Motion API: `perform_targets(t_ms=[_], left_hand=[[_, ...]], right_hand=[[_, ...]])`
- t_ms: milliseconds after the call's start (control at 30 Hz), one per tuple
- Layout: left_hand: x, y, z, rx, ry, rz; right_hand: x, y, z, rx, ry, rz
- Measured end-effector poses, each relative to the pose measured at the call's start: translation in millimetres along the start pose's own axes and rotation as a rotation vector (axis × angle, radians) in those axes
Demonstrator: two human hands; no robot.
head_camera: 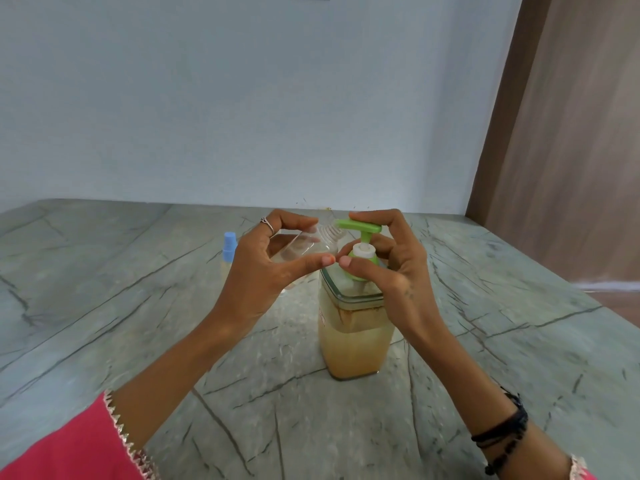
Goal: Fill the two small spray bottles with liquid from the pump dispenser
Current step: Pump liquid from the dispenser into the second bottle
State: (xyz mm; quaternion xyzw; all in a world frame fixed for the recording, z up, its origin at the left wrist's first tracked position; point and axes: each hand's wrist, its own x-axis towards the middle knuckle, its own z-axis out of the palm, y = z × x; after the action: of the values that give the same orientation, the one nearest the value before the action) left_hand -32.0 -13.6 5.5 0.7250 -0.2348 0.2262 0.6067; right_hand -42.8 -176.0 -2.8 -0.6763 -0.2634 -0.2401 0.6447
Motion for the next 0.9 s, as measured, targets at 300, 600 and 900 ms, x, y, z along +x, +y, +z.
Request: perform_targets(t_ms=[300, 600, 900], left_hand=[[0.5, -2.2, -0.3, 0.023, -0.007, -0.022], [-0.5, -3.9, -0.3, -0.009, 0.002, -0.036], [-2.5, 0.2, 1.8, 0.004, 0.007, -0.019]], right_hand=[[3.7, -3.4, 1.2, 0.007, 0.038, 0.016], [0.0, 4.0, -0.6, -0.029, -0.026, -0.046], [-5.3, 16.1, -1.4, -0.401, 0.123, -0.378]])
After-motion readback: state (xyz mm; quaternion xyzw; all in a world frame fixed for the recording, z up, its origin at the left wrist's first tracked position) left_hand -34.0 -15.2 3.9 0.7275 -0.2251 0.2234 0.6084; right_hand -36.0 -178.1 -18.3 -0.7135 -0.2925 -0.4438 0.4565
